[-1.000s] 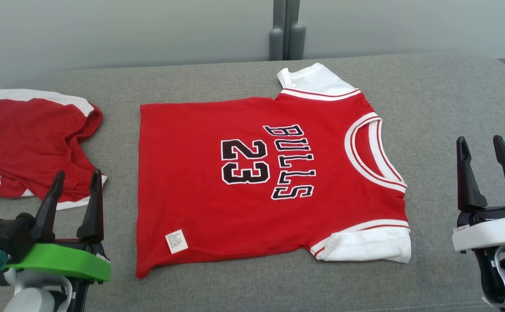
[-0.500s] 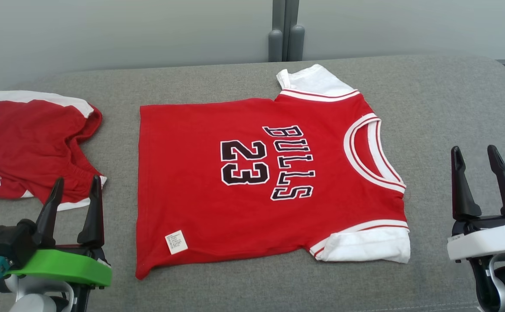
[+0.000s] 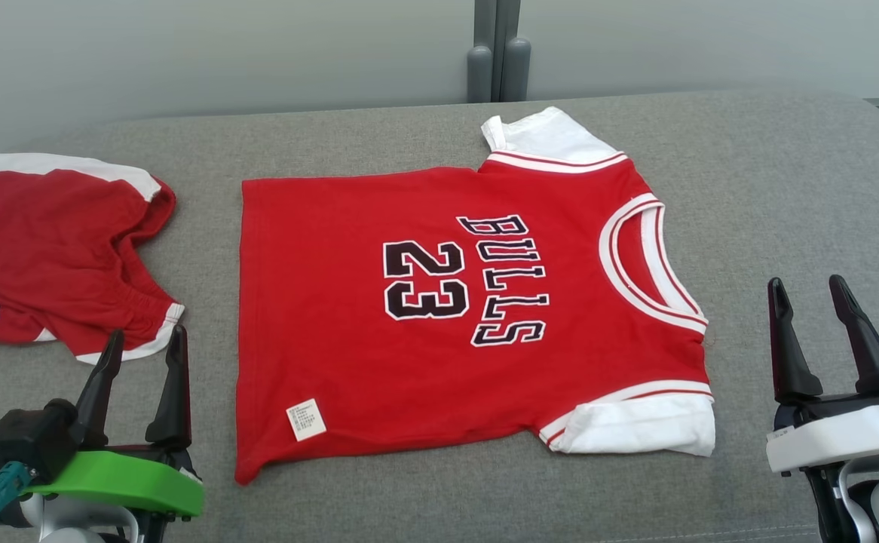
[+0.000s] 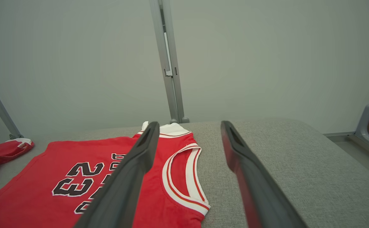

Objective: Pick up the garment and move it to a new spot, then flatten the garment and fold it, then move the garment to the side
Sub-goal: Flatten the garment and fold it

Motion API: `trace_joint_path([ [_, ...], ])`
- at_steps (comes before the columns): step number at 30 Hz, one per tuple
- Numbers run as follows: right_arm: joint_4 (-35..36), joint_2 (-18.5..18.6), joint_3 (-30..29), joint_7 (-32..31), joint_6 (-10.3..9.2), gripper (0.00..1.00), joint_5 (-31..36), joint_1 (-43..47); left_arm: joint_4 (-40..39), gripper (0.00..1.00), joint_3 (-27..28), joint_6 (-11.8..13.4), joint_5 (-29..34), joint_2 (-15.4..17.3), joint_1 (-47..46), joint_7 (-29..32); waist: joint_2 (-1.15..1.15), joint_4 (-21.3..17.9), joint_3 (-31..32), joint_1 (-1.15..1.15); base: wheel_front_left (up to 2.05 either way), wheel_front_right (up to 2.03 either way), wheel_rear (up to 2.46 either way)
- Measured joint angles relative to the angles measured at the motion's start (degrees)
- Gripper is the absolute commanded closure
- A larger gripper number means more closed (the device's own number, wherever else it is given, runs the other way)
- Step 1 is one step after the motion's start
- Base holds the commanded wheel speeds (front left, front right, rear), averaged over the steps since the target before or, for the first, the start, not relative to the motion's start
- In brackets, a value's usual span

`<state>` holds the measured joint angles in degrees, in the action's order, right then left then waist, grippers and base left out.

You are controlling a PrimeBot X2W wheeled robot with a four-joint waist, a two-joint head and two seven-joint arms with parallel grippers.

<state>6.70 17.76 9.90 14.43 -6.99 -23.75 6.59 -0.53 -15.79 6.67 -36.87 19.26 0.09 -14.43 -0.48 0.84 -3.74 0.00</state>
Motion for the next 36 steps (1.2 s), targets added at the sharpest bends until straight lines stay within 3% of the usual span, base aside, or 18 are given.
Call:
trace_joint_path([
  [16,0.0,-0.94,-0.29,0.0,0.03,0.0,0.11,-0.01,-0.03,0.0,0.31,0.0,0.01,-0.21,0.0,0.0,0.0,-0.13,-0.57,0.0,0.0,0.0,0.0],
  [36,-5.33,-1.48,4.02,-2.09,4.01,0.0,-2.13,3.58,2.59,0.0,-3.81,-1.13,-0.11,-0.24,3.77,3.14,0.0,-0.23,-2.6,0.0,0.0,0.0,0.0],
])
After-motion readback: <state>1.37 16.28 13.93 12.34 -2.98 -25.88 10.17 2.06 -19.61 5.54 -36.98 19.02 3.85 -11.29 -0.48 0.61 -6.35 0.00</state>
